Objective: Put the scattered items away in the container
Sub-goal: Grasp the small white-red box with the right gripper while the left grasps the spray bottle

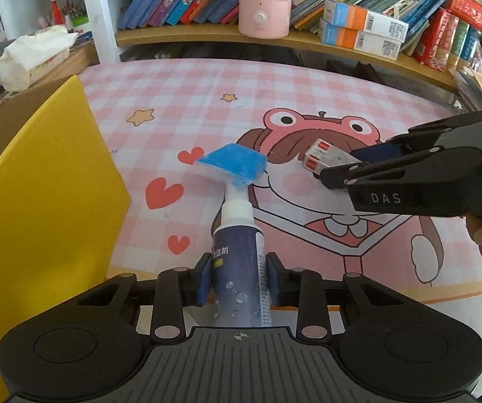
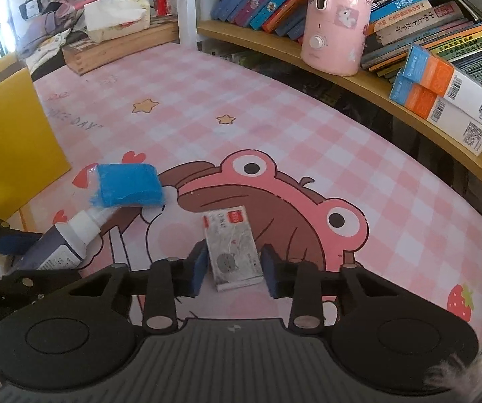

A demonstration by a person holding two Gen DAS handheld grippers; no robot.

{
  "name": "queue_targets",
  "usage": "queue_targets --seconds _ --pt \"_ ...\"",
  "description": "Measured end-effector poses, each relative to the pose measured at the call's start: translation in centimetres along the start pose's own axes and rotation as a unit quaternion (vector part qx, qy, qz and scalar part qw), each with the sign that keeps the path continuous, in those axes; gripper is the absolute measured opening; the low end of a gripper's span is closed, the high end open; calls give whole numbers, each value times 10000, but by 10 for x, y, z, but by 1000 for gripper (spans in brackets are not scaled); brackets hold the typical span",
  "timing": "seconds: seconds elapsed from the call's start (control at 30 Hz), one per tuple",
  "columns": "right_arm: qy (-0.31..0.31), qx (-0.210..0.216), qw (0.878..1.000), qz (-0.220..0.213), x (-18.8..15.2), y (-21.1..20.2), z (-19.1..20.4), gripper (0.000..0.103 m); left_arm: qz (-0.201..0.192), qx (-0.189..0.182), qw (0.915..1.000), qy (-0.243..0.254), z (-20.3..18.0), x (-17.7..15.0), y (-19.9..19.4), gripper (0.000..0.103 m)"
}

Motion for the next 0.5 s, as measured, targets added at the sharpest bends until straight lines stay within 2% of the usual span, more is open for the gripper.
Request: queue_targets --seconds 0.3,0.5 --pt "349 -60 9991 -216 -8 -32 8 28 -37 -341 9994 58 -11 -10 -22 31" --pt "481 -154 9985 -212 -21 -56 19 28 -147 -524 9985 30 -17 -20 -45 31"
Point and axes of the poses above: each gripper's, at about its wrist camera, not at the fingertips, and y roughly the way its jaws point, z to its left, x to its top, the point moved 5 cm from there along y, roughly the way its jaws point, and after that the axes turned 7 degrees about -x, right-handed, at the moved point
